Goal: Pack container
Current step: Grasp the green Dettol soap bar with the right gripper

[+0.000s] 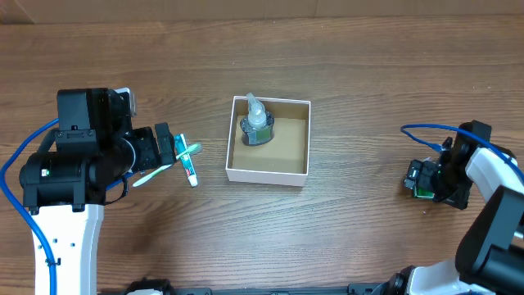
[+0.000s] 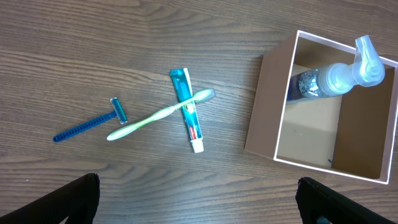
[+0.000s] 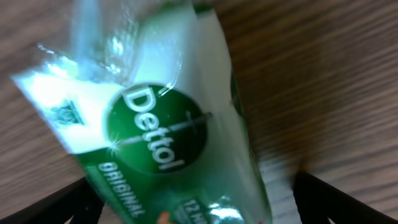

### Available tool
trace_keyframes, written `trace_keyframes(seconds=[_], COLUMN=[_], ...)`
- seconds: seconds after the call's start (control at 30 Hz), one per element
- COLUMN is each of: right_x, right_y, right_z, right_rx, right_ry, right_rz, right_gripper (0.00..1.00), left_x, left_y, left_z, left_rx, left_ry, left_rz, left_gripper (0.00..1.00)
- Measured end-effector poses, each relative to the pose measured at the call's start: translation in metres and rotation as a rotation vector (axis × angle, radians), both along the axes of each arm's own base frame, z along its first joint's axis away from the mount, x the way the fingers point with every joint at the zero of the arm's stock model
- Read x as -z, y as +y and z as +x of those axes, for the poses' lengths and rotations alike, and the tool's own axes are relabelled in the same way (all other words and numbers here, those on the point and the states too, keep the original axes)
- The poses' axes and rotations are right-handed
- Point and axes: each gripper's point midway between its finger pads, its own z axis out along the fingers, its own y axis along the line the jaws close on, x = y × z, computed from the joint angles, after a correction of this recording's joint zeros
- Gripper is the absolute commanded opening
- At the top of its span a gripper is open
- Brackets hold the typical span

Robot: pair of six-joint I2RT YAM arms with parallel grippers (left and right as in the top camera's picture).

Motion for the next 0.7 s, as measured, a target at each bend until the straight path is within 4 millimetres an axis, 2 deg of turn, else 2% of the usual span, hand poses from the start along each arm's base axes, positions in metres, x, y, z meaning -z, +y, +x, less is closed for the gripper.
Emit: trace_keyframes(seconds=[0.3,0.43,0.6,0.7], right_x=[0.001,0.001,-0.001,-0.001], right_y=[-0.005,-0.006,-0.004,-0.002], right_z=[0.006,0.008,0.013,0.016], right_rx=[0.003,0.007,0.008,0.009], right_ry=[-0.007,-0.015,-0.033,-0.043], right_rz=[-0.019,-0.019,-0.003,0.011], right_gripper=[0.7,0.53,0.45,0.29], left_x=[0.0,0.0,0.0,0.0], left_y=[0.0,0.0,0.0,0.0], left_z=[0.0,0.0,0.0,0.0], left_rx=[0.0,0.0,0.002,0.002], left_ry=[0.0,0.0,0.0,0.0], left_rz=[0.0,0.0,0.002,0.002], left_gripper=[1.0,1.0,1.0,1.0])
